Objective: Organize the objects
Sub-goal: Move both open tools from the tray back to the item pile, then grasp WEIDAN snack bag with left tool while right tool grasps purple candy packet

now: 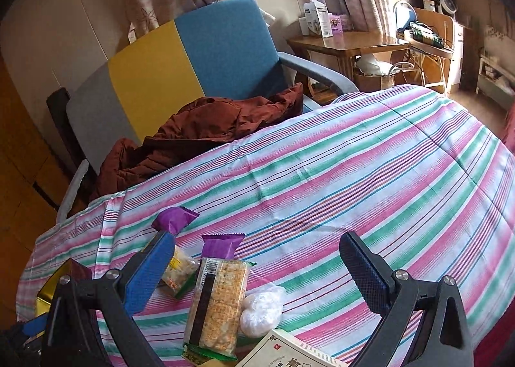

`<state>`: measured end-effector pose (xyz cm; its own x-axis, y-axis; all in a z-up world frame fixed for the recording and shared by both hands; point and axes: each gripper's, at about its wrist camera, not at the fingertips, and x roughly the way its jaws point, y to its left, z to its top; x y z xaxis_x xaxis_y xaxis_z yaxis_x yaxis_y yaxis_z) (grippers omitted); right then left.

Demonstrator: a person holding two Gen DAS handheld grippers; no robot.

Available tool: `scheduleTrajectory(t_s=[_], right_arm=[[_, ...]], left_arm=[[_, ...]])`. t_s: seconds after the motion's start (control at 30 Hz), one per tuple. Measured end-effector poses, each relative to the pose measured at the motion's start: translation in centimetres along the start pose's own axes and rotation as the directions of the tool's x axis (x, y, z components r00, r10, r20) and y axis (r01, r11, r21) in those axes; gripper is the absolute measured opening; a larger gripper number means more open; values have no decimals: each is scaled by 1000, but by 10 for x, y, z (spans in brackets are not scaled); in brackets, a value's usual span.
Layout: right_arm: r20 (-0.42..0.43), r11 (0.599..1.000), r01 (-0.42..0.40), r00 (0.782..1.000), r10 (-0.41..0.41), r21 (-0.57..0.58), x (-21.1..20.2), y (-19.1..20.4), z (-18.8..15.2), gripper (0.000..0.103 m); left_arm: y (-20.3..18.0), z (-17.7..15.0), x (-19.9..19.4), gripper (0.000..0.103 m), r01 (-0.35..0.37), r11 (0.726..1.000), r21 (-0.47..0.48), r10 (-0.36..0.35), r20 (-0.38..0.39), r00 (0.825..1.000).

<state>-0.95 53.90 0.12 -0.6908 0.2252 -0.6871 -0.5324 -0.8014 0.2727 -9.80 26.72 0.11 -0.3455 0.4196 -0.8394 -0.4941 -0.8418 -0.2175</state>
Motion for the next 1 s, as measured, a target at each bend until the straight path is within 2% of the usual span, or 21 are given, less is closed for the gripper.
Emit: scheduleTrajectory(t_s=[0.2,0.47,0.77,0.87,0.97,1.0], right_arm=[[-7,999,-37,999,37,23,-1,-3,2,103],[-22,994,-79,996,81,71,0,-12,3,103],[-41,991,-100,994,104,86,3,-13,3,103],[-53,992,-104,993,108,76,5,-12,3,103],[-64,993,-103,992,106,58,6,-8,1,103],[-64,994,-100,993,103,49,6,-7,1,103]], left_arm=[[-22,33,58,83,-2,999,-34,-1,-75,997],[-28,53,131,83,-37,992,-117,17,-164,986],[-36,75,171,83,-89,984,-151,65,-159,985],[-39,78,184,83,-116,988,-98,99,-165,981],[-43,68,178,70,-150,989,-14,146,-137,980],[-41,65,174,59,-152,988,-9,150,-135,980]])
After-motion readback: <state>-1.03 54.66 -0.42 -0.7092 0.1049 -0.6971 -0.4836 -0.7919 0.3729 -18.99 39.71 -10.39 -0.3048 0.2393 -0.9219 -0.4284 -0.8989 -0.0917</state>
